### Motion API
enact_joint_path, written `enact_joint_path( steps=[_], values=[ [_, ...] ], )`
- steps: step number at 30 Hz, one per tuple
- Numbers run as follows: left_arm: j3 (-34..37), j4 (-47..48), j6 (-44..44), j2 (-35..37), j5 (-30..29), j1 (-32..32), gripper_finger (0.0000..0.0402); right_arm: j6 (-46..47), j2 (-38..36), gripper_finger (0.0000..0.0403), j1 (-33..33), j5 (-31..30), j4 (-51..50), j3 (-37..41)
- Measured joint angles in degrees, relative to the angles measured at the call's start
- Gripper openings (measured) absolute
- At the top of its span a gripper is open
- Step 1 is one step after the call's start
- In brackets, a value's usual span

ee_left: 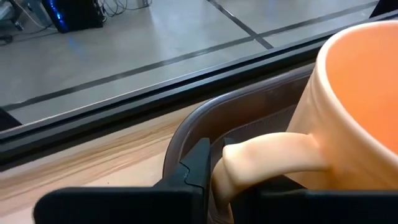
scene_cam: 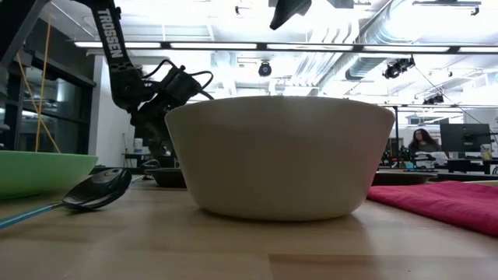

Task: Set up tray
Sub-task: Put the orange mug on the brown tray

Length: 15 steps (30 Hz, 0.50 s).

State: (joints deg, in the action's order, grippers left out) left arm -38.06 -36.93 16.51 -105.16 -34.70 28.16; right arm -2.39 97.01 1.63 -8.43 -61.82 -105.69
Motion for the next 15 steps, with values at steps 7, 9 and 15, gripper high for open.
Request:
enact_joint_path(
  steps=[7, 9, 15],
  values=[
    [0.0, 0.0, -1.1, 0.0, 0.0, 0.0, 0.0072, 0.0, 0.0, 0.0016, 0.0, 0.0, 0.0, 0.0],
    [0.0, 0.0, -1.1, 0.0, 0.0, 0.0, 0.0072, 0.0, 0.0, 0.0016, 0.0, 0.0, -0.1, 0.0],
    [0.0, 0.0, -1.3, 0.0, 0.1, 0.0, 0.0072, 0.0, 0.0, 0.0016, 0.0, 0.0, -0.7, 0.0]
  ],
)
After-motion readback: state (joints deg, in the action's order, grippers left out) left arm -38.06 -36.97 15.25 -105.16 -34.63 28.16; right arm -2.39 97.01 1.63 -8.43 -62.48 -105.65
